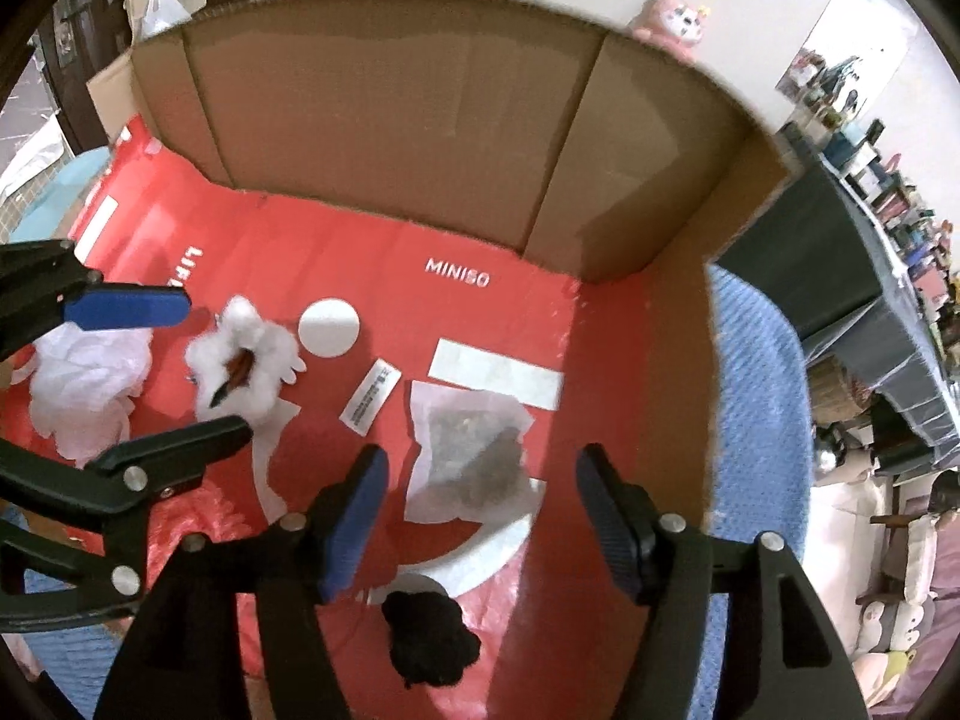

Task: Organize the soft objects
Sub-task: 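Carry the star and tissue into the box and open both tools to release them, then withdraw both open tools from the box back over the blanket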

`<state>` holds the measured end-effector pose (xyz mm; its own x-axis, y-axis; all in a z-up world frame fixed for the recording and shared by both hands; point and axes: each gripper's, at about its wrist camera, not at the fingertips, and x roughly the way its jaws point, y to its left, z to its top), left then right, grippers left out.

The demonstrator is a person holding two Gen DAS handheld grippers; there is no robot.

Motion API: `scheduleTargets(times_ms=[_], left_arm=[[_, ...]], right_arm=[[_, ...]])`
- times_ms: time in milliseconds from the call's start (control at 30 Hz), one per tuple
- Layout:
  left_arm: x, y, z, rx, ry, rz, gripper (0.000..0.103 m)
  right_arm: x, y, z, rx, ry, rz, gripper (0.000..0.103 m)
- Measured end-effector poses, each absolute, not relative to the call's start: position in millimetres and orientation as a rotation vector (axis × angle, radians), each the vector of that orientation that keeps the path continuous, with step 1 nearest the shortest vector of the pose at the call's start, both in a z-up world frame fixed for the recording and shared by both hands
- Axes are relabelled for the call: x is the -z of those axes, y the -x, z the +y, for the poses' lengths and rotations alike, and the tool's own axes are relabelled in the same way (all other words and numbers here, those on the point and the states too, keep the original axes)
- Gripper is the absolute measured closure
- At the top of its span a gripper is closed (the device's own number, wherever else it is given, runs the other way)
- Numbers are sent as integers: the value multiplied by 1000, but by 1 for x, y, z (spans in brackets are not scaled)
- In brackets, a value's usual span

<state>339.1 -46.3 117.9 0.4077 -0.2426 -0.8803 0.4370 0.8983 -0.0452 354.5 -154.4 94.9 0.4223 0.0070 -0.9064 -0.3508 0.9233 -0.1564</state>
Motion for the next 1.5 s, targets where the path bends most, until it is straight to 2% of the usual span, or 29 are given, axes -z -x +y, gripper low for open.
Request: scheduleTargets(times_ms=[133, 267, 500, 633, 800, 1133, 1500], left_arm=[[-144, -313, -37, 426, -174, 993, 34], [-168, -287, -31, 414, -152, 906, 32], [-199, -232, -8, 392, -62, 733, 21], [-209, -197, -4, 394, -60, 627, 15], [-222, -149, 0, 365, -57, 499, 7], [-200, -69, -1, 244, -54, 352, 4], [-137, -38, -1, 175, 13, 377, 4]], right_arm=[[-123, -337, -158, -228, 325, 1075, 35], [-149, -317, -161, -233, 300, 1012, 28], [-192, -274, -181, -252, 251, 874, 22], [-208, -240, -192, -275, 199, 789, 9], [-222, -192, -198, -275, 175, 671, 2], [-218, -103, -213, -263, 87, 488, 0], [-166, -49, -215, -202, 56, 405, 0]])
